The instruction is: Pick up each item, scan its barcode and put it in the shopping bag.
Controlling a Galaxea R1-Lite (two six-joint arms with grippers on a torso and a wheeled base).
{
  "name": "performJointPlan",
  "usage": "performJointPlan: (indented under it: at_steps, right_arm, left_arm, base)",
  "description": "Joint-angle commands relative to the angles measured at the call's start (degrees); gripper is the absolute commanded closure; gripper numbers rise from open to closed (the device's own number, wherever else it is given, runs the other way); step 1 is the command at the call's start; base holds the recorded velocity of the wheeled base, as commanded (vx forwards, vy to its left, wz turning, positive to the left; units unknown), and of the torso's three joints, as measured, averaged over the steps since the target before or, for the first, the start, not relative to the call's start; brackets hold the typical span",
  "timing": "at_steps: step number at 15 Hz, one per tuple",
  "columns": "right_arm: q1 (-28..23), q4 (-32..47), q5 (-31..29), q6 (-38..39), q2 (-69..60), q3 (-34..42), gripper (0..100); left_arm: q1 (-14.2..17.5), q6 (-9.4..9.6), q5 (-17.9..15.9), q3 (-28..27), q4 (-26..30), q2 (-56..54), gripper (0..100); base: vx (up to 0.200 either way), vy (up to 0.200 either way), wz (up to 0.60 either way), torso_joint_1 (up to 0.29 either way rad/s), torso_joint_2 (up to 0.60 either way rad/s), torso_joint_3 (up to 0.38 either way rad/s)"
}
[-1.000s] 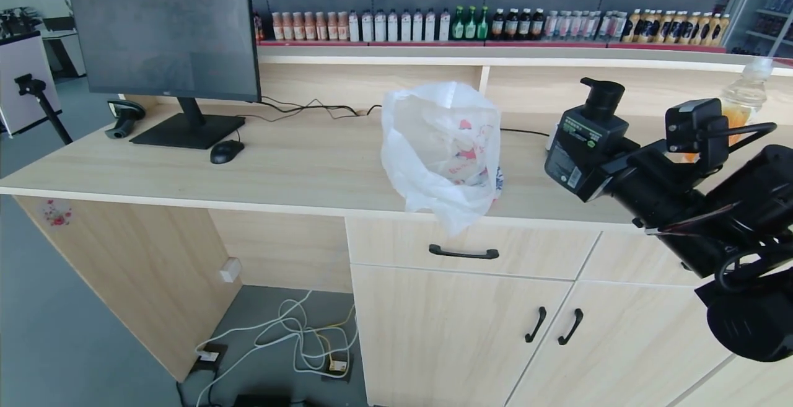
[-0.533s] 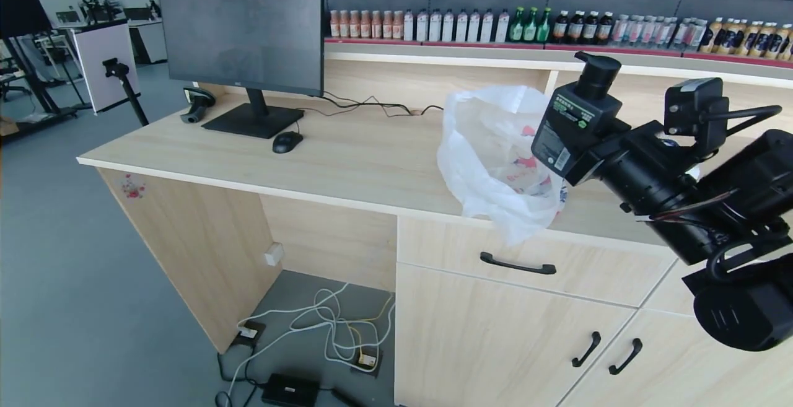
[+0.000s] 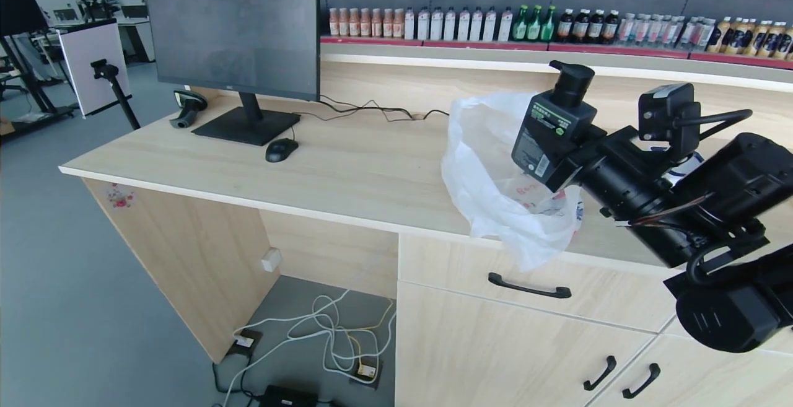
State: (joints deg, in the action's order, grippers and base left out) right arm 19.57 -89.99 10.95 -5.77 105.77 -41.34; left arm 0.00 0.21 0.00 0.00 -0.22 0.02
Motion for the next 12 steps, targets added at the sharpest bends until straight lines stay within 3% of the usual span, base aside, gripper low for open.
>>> performJointPlan:
  at_steps: [1,12]
  right_arm:
    - [-0.1,0.0,0.0,0.6,0.8,-0.4,100]
    - [1.4,0.0,0.1,2.2,14.5,-8.9,100]
  left_arm:
    - [0.0,0.06,0.1,0.0,0.0,0.1,0]
    - [0.0,-0.03,0.1,0.0,0.0,0.1,0]
  base:
    - [0.000,0.000,0.00,0.000,0.00,0.000]
    - [0.000,0.000,0.00,0.000,0.00,0.000]
